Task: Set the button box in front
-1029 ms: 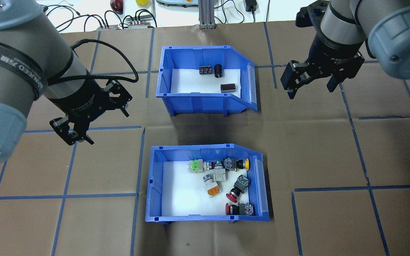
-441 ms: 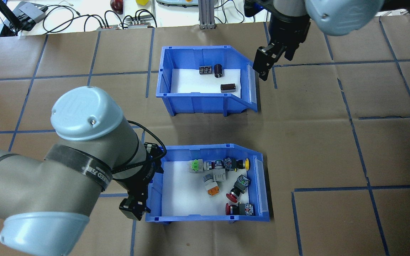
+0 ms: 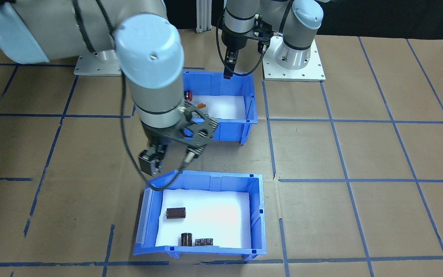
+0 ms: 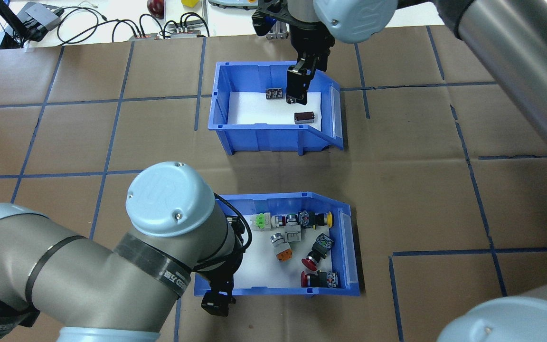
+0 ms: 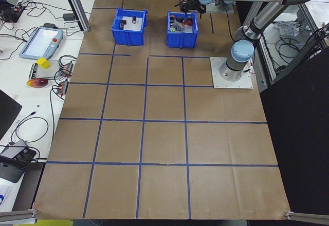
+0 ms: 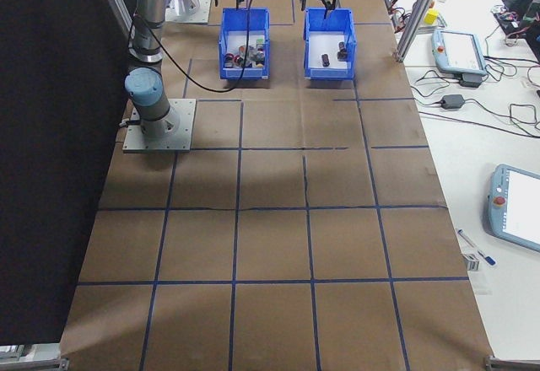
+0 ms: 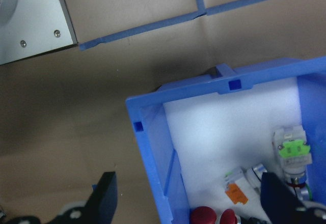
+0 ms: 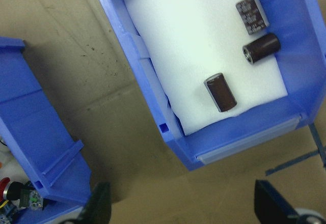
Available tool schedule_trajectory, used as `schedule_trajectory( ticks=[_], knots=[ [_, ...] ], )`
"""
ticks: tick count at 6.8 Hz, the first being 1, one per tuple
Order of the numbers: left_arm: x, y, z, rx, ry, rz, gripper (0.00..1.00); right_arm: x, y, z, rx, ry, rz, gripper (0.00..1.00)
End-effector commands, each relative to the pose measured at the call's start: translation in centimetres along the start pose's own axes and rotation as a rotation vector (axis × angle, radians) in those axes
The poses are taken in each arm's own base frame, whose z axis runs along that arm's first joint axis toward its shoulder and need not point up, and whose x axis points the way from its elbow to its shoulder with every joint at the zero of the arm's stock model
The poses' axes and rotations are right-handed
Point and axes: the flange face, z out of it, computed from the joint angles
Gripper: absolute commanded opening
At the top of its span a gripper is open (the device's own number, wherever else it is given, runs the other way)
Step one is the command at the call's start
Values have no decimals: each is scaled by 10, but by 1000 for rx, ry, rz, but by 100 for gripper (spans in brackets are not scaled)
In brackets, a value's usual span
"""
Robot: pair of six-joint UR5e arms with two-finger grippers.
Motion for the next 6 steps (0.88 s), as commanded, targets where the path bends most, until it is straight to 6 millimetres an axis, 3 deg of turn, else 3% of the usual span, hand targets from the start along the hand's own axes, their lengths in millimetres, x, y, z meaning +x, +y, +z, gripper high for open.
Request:
schedule_trajectory(
  ticks=[1, 2, 4, 5, 6],
  knots=[
    [-12, 7, 23, 9, -21, -48, 90, -17, -55, 26, 22, 22, -200, 100],
    [-21, 11, 30, 24, -28, -31, 90, -27, -72, 48, 4, 15, -258, 100],
    [-13, 16, 47, -6, 37, -43, 90, -35, -86, 82, -25, -30, -382, 100],
    [-12, 17, 60, -10, 47, -56, 90, -54, -100, 104, -53, -48, -432, 100],
    [-15, 15, 69, -5, 34, -57, 90, -53, -103, 112, -52, -42, -437, 100]
  ],
)
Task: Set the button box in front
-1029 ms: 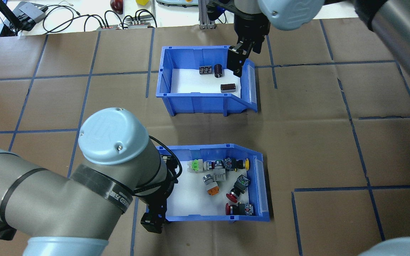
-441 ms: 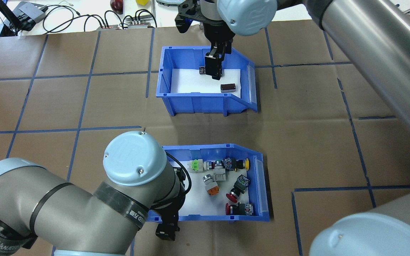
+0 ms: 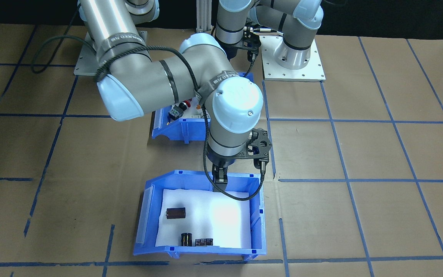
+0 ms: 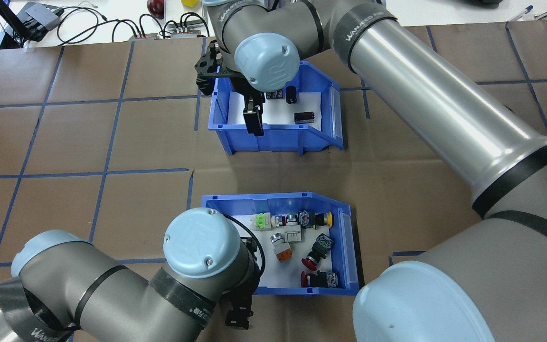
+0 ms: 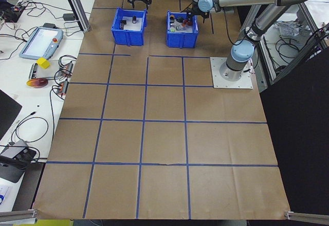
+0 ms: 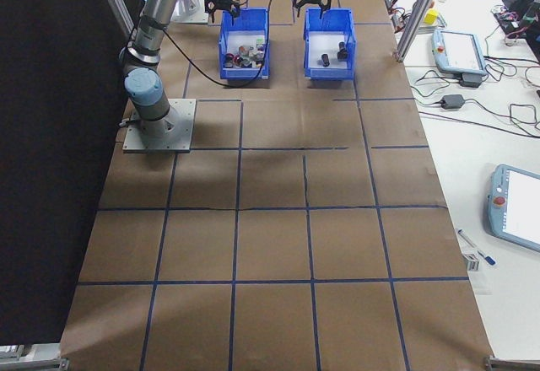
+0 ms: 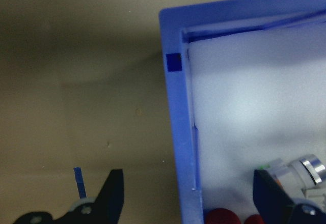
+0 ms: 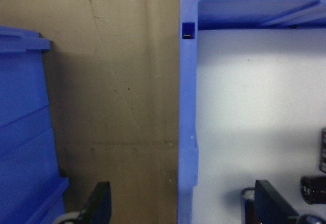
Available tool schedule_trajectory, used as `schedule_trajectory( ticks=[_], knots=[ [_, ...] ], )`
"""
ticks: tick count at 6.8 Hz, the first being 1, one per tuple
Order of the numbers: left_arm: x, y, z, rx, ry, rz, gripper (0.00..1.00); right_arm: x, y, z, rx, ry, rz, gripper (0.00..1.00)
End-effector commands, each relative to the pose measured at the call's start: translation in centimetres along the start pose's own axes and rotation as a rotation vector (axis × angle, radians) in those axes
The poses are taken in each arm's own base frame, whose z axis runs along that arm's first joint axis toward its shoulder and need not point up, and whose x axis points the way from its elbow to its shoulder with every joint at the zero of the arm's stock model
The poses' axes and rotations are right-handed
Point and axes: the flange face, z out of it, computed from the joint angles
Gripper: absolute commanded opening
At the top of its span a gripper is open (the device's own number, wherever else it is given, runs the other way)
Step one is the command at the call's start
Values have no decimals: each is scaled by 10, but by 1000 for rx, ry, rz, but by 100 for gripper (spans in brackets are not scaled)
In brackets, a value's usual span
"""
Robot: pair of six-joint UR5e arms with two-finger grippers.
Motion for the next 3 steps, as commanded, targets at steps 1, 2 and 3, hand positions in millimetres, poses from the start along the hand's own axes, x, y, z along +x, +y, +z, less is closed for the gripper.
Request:
schedule_trajectory(
  ticks=[1, 2, 3],
  knots=[
    [-4, -3, 19, 4, -14, -12, 90, -1, -13, 33, -12, -10, -27, 100],
    [-2, -2, 21, 3, -11, -11, 82, -1, -15, 57, -9, 0, -23, 100],
    [-2, -1, 23, 2, -12, -8, 78, 2, -14, 61, 18, 63, -16, 100]
  ],
)
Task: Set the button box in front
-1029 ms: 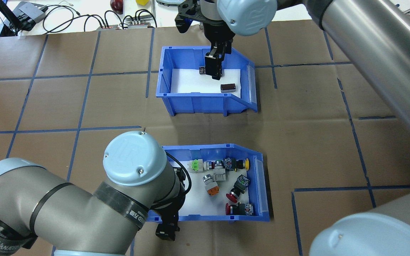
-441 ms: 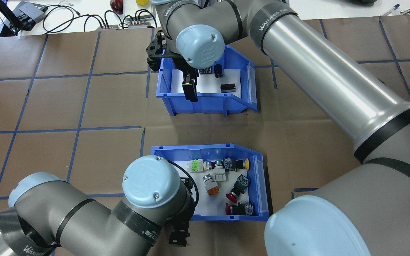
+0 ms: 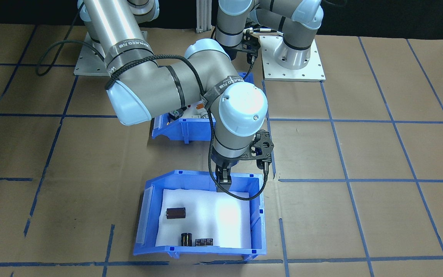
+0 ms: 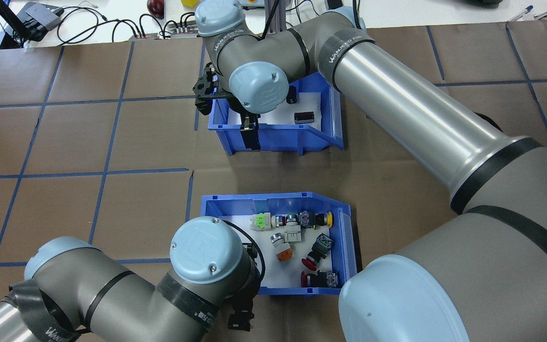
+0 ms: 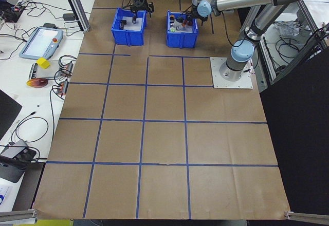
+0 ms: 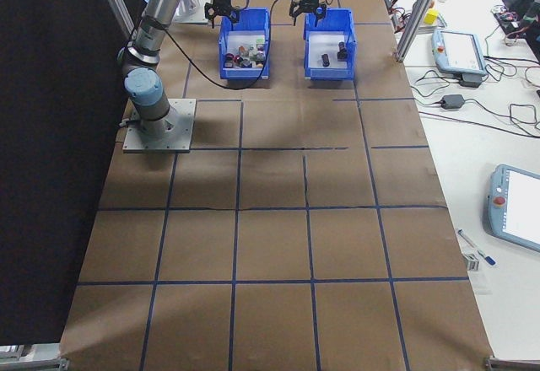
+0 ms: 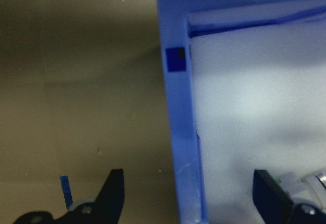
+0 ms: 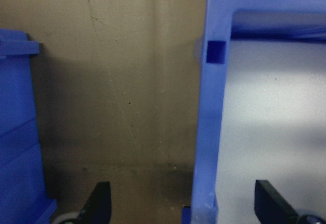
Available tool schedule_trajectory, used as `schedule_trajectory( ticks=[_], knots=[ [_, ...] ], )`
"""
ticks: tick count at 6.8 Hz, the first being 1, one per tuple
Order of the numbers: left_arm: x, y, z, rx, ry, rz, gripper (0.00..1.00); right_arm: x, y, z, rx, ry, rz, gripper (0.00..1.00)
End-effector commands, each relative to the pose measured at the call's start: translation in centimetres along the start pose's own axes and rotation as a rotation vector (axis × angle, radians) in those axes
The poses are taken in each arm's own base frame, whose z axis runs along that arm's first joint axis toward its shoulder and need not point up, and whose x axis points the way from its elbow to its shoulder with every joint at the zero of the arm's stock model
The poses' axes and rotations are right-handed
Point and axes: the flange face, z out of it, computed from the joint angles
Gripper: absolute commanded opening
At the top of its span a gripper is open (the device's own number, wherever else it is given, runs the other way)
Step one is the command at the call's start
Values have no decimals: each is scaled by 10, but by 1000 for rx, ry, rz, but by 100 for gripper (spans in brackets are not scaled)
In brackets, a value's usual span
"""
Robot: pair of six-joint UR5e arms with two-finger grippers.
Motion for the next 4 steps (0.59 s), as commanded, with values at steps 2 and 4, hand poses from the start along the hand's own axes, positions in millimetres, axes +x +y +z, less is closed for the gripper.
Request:
schedule_trajectory(
  ticks=[2, 4],
  knots=[
    [1, 2, 3, -1, 0, 7, 62, -1, 1, 11, 15, 59, 28, 63],
    [5, 3, 10, 6, -15, 5, 51, 2, 5, 16, -38, 77, 17, 34]
  ],
)
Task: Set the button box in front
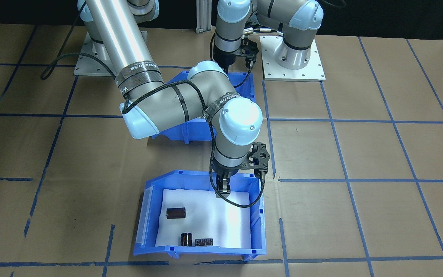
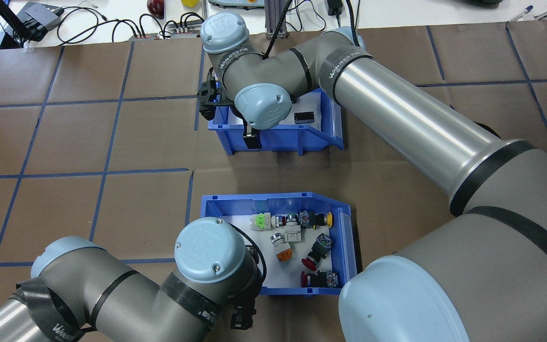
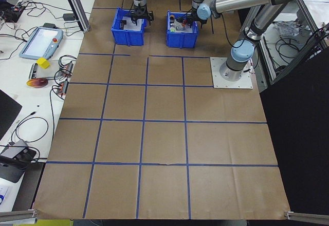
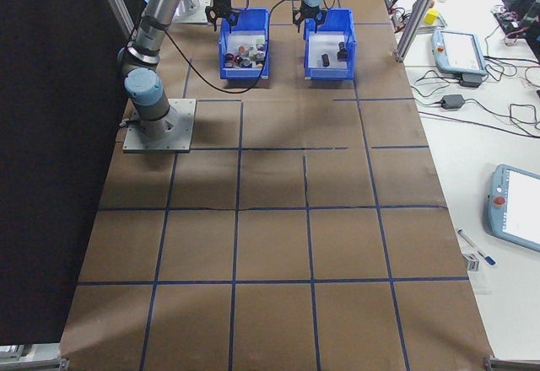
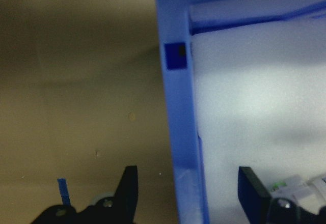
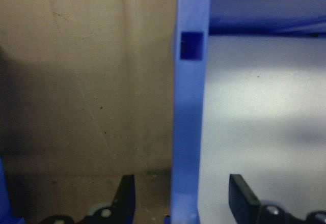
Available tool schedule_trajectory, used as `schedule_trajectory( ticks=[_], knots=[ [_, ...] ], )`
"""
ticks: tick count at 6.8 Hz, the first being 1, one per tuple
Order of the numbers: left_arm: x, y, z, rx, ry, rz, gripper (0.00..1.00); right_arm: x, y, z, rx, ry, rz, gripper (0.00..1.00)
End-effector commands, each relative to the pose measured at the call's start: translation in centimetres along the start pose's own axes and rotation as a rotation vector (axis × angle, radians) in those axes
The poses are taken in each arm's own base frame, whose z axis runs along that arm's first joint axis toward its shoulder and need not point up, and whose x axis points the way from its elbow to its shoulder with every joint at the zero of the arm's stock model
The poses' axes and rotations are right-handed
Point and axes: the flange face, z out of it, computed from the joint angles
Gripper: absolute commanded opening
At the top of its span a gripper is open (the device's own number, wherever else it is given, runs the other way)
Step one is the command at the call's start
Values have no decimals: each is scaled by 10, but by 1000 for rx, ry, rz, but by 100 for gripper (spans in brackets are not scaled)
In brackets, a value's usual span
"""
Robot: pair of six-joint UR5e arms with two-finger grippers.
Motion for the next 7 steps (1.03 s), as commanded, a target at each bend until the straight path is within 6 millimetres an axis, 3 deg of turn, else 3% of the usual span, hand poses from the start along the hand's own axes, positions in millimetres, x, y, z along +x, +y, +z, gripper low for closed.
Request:
schedule_trajectory(
  ticks=[1, 2, 3, 5, 6, 7],
  knots=[
    [7, 3, 3, -12, 22, -2, 52, 2, 4, 1, -43, 28, -6, 17],
    [9, 4, 5, -11, 23, -2, 52, 5, 7, -6, -53, 48, -6, 6],
    [9, 4, 5, -11, 23, 4, 52, 11, 12, -19, -44, 69, 5, 5],
    [8, 4, 7, -18, 17, -22, 25, 15, 46, -62, -27, 105, 46, 5],
    [5, 11, 7, -90, -19, -29, 9, 29, 81, -77, -17, 118, 88, 5],
    [2, 12, -9, -116, 13, -23, 0, 40, 118, -88, -27, 105, 71, 5]
  ],
)
